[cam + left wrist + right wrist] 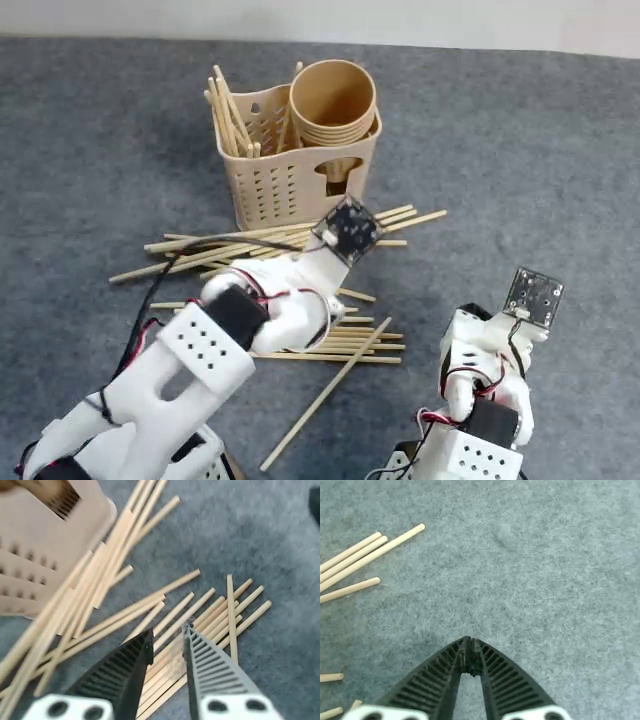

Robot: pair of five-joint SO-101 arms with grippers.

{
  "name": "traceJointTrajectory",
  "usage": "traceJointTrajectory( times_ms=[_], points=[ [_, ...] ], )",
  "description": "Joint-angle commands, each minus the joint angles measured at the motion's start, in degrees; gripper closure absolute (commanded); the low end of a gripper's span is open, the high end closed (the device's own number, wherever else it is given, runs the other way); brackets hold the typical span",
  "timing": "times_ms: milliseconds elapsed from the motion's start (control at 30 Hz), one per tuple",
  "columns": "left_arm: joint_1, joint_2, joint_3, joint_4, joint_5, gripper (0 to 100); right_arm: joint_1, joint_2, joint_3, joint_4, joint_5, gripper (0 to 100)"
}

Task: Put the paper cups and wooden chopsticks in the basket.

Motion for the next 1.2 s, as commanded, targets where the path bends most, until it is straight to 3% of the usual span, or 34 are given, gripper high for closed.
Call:
traceJointTrajectory(
  times_ms=[0, 233, 400, 633, 733, 1167],
  points=[
    [2.2, -1.4, 5.0, -7.6, -0.4, 88, 0.7, -0.7, 6.0, 0.1, -0.2, 99.4],
    [9.2, -1.3, 12.2, -14.2, 0.0, 85, 0.7, -0.7, 6.0, 0.1, -0.2, 99.4],
    [10.5, -0.5, 14.1, -17.5, 0.0, 85, 0.7, -0.7, 6.0, 0.1, -0.2, 99.4],
    [10.6, 15.6, 6.5, -17.5, 0.1, 85, 0.7, -0.7, 6.0, 0.1, -0.2, 99.4],
    [10.6, 21.1, 3.1, -17.5, 3.4, 85, 0.7, -0.7, 6.0, 0.1, -0.2, 99.4],
    [11.5, 19.1, 2.1, -17.4, 4.7, 85, 0.7, -0.7, 6.0, 0.1, -0.2, 99.4]
  ],
)
